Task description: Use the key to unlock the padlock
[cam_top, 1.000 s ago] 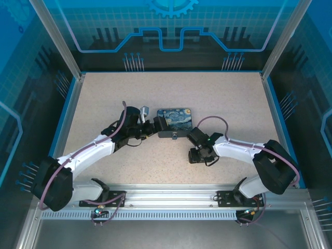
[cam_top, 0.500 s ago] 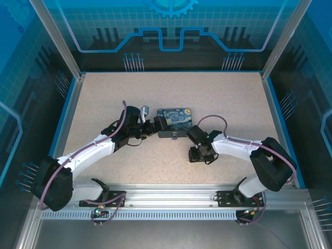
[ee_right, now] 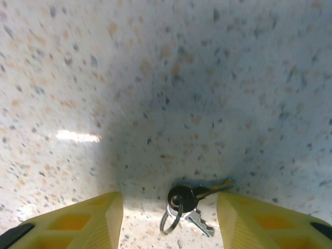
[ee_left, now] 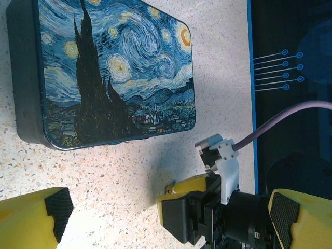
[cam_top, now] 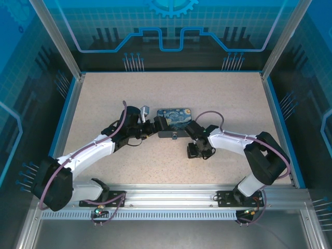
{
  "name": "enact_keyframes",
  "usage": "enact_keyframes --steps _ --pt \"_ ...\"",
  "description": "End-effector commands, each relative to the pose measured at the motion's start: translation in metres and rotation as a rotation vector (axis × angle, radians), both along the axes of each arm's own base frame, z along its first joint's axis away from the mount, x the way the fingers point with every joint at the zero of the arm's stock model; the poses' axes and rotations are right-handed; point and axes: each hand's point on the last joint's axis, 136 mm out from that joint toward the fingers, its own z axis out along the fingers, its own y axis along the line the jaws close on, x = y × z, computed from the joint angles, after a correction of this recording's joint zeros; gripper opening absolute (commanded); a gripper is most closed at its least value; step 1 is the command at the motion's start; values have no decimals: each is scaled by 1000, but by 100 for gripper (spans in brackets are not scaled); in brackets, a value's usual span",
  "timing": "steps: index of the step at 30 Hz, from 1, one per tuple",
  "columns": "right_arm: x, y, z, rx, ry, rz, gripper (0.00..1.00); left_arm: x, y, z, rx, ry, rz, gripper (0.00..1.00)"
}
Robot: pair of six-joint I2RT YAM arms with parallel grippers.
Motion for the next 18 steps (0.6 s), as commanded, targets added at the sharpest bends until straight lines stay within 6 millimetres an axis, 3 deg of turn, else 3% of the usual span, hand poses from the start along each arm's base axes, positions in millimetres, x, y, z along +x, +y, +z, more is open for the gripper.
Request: enact_keyframes --steps 1,12,18 --pt "21 8 10 18 -59 1 51 1 -4 10 -11 -8 -9 99" --pt "23 12 14 34 -59 -14 50 -1 -4 10 -12 -7 -13 99" --pt "11 -15 26 -49 -55 -152 47 0 -4 8 -9 -8 -11 99"
